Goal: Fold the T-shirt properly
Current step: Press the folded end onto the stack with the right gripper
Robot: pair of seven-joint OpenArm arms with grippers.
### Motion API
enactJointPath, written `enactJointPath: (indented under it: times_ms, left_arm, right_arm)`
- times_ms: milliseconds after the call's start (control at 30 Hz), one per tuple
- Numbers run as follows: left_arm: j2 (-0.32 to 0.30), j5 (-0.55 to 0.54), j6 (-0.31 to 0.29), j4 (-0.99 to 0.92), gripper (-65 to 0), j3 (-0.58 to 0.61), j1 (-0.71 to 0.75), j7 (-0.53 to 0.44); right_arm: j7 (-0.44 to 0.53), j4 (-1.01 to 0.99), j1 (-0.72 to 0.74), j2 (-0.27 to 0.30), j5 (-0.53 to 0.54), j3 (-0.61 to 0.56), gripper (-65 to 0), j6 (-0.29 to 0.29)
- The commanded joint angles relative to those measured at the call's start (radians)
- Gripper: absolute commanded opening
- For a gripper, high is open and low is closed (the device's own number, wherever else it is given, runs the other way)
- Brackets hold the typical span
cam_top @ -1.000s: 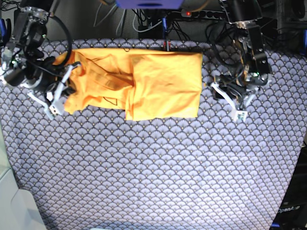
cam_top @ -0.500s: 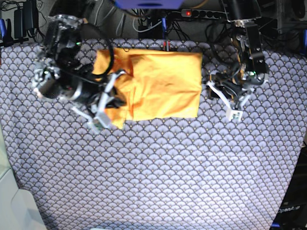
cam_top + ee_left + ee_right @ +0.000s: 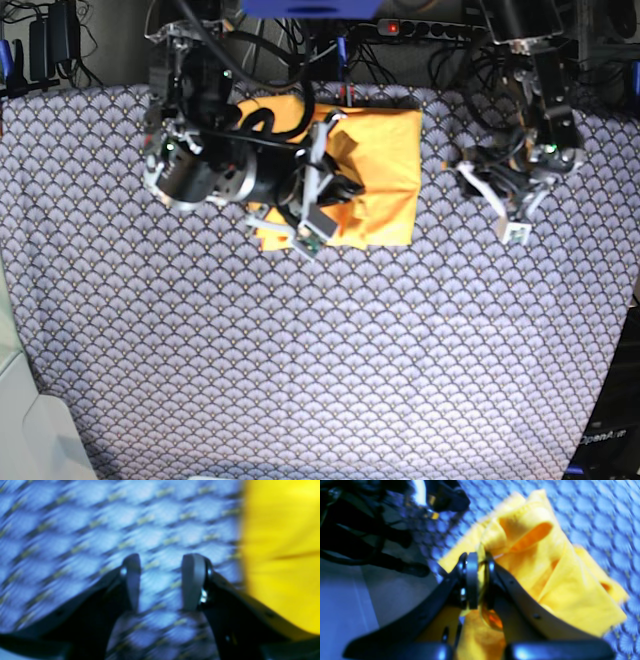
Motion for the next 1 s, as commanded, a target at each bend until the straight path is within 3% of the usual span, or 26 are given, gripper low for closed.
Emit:
enactJointPath:
  times_ms: [0,467,967]
  left_arm:
    - [-0.005,0.001,0.004,0.022,-37.7,-0.009,0.003,0.012]
    - [-0.007,0.001,0.003,0.061,-37.6,-0.059,0.075,0.005]
    - [-0.005,0.001,0.003,0.061,-37.6,-0.062,0.075,0.005]
  right_arm:
    - [0.021,0.004,0.020,-0.010,0.017,-0.007,-65.0,0.003]
    - [0.139,-0.252,0.105,-0.020,0.017,-0.022,-65.0,0.003]
    - [0.148,-0.405,0.204,-0.020,0.017,-0.022,-65.0,0.003]
